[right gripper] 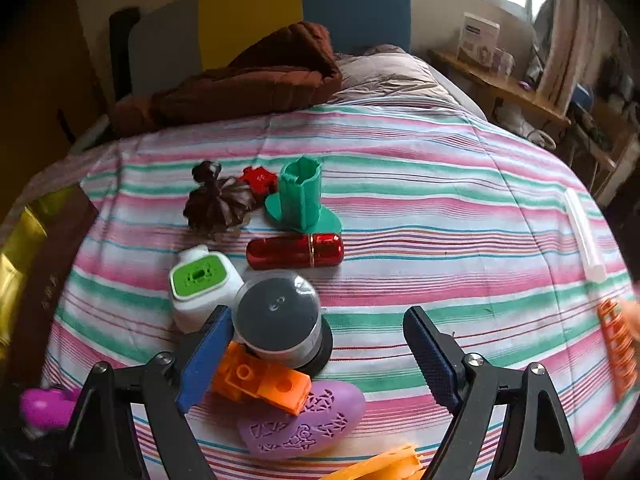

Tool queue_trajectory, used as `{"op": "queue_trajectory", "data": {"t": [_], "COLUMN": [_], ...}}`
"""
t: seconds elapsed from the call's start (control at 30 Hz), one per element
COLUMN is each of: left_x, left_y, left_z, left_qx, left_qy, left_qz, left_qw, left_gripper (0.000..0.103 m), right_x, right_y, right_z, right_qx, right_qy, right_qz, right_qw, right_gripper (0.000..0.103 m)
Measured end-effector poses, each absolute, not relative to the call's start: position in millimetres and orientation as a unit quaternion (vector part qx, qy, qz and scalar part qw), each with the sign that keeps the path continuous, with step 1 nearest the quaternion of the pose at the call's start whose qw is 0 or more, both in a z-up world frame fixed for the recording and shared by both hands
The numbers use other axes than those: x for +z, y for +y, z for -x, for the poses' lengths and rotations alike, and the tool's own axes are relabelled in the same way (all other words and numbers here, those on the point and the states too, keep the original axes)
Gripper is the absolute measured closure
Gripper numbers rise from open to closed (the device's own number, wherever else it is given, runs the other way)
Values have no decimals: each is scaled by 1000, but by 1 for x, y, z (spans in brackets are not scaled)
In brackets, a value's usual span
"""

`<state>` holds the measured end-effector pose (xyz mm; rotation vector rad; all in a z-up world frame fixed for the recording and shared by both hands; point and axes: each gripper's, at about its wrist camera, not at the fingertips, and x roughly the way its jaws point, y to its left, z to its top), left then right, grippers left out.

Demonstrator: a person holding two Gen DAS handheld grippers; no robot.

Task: Organize rigid objects
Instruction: 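Carry the magenta toy to the tray with left tool while right tool grasps black cylinder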

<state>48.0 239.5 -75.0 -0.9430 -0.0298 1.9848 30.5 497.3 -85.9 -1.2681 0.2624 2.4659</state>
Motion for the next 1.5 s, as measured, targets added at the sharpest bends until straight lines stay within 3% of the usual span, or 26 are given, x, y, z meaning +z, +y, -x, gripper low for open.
{"op": "queue_trajectory", "data": {"t": [0.13, 0.27, 0.33, 0.77, 1.5], "left_x": [-59, -44, -39, -43, -91], "left_y": [218, 190, 174, 94, 10], "left_z": [-51, -45, -39, 18, 83], "left_qx": [811, 828, 838, 883, 897], "left_qy": [-22, -32, -41, -81, -38], "left_qz": [364, 346, 340, 347, 425], "left_qw": [457, 441, 425, 304, 113], "left_gripper": [69, 69, 69, 69, 68], "right_x": [-90, -91, -91, -75, -61], "right_y": [493, 501, 504, 513, 518], "right_z": [-27, -28, -30, -41, -52], "right_qx": [872, 871, 871, 885, 900], "right_qy": [77, 116, 131, 164, 170], "right_qz": [457, 455, 450, 408, 365], "right_qw": [160, 145, 145, 153, 169], "right_gripper": [40, 49, 59, 59, 59]}}
